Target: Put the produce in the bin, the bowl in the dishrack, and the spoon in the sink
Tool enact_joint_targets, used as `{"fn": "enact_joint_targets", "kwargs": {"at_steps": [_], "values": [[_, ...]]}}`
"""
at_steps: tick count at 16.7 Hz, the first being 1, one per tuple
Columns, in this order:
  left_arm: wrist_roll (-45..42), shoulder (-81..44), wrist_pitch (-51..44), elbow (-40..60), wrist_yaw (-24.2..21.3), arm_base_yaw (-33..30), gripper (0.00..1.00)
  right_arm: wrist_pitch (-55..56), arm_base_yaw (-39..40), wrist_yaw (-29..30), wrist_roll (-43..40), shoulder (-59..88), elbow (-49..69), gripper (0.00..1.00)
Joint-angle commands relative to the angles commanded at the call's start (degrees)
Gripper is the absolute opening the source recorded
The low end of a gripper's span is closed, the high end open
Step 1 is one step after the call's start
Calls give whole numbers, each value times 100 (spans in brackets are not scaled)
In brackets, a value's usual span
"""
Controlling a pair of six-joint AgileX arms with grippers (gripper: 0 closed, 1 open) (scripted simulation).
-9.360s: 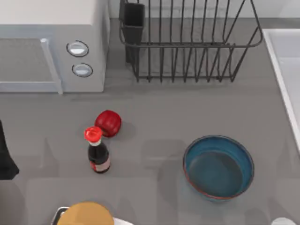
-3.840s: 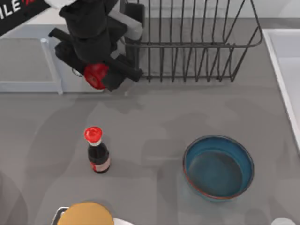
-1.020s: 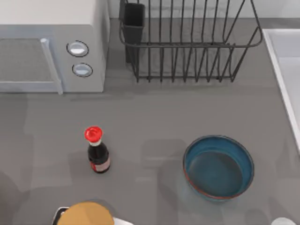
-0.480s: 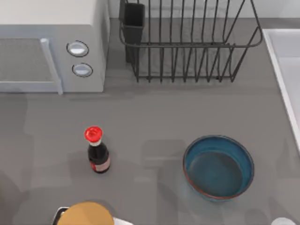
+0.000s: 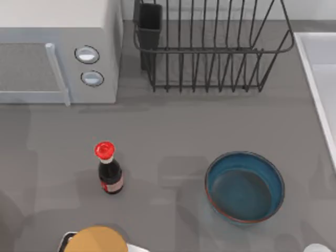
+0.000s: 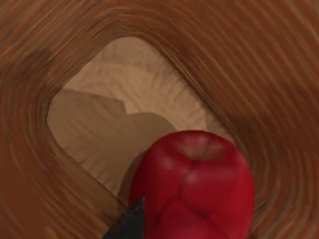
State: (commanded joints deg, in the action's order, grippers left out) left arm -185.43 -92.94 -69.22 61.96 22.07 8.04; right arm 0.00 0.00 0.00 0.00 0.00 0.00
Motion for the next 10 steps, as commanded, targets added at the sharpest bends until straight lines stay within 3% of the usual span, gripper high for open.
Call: {"fn": "enact_joint_targets", "kwargs": {"at_steps": [10], "values": [[48,33,25,-19,-17,-19,100,0,0,0,0,0,0,100]]}}
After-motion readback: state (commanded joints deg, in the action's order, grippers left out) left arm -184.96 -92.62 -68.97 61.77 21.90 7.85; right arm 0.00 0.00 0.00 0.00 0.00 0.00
